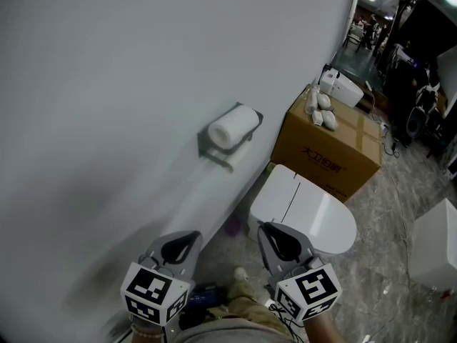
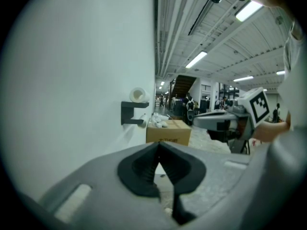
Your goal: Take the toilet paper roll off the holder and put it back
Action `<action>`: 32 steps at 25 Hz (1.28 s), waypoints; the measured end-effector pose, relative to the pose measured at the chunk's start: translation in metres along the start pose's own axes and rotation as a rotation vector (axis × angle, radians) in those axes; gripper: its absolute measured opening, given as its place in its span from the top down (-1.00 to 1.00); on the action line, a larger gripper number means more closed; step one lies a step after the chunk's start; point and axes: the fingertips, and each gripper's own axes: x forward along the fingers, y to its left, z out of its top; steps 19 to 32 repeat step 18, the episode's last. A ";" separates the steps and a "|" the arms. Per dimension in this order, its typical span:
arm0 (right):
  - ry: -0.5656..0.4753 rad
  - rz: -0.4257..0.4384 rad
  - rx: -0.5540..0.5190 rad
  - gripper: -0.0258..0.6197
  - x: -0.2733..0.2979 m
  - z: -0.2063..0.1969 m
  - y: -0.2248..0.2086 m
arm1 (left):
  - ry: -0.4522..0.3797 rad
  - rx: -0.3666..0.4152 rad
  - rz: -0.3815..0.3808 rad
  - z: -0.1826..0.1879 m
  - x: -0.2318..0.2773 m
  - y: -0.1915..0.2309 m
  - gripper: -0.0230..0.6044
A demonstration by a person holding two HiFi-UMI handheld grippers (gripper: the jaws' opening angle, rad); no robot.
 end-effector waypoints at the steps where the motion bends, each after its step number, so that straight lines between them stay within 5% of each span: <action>1: 0.001 0.000 0.000 0.82 0.001 0.000 0.000 | -0.001 -0.001 0.001 0.000 0.000 0.001 0.95; 32: 0.014 0.004 0.004 0.82 0.002 -0.004 0.003 | 0.006 -0.009 0.010 -0.001 -0.003 0.003 0.95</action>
